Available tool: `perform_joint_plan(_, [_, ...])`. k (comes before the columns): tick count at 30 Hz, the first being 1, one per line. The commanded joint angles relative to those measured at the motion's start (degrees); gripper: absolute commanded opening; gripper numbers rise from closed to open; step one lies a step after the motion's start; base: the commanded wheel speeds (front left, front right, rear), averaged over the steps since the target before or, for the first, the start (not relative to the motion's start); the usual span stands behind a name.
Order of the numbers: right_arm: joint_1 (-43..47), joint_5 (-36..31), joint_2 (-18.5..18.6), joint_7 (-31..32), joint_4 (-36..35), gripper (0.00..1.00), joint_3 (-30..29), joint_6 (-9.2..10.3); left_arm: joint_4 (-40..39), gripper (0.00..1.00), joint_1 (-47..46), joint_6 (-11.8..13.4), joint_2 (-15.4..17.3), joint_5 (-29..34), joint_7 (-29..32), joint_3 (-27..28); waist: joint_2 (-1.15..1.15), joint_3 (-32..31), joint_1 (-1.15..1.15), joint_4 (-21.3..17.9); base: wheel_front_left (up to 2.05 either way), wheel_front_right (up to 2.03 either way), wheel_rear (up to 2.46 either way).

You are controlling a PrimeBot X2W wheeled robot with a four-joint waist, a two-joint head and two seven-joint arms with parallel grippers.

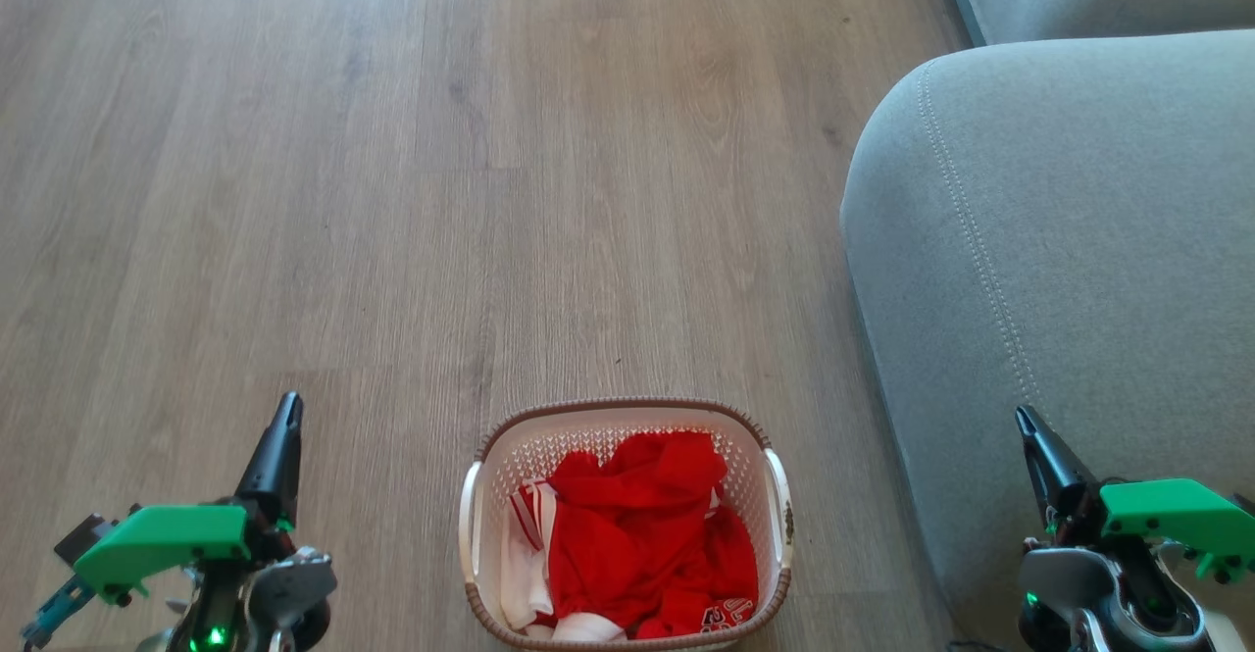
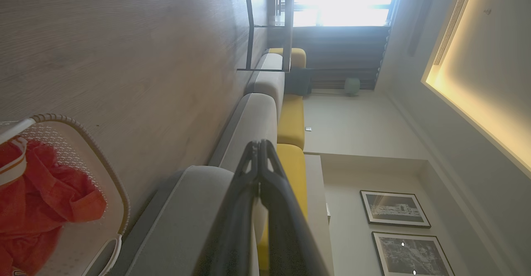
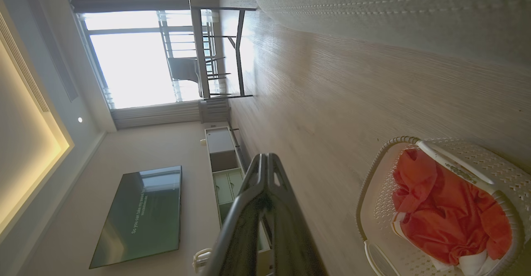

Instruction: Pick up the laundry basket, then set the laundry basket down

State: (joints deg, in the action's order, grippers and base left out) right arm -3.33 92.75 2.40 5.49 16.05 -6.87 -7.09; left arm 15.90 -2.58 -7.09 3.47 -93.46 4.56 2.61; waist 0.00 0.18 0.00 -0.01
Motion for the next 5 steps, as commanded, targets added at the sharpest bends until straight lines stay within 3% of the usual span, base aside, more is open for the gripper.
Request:
perform_joint_plan(1, [-2.78, 0.01, 1.02, 0.42, -2.06, 0.0, 1.07, -0.4, -1.93, 0.0, -3.46, -0.4, 0.62, -0.1, 0.58, 2.24, 0.0, 0.0, 0.0, 0.01, 0.0, 0.0, 0.0])
perform_joint_plan(5, [-2.79, -0.03, 0.99, 0.45, -2.06, 0.0, 1.03, -0.4, -1.92, 0.0, -3.47, -0.4, 0.57, -0.03, 0.65, 2.32, 0.0, 0.0, 0.0, 0.01, 0.0, 0.0, 0.0])
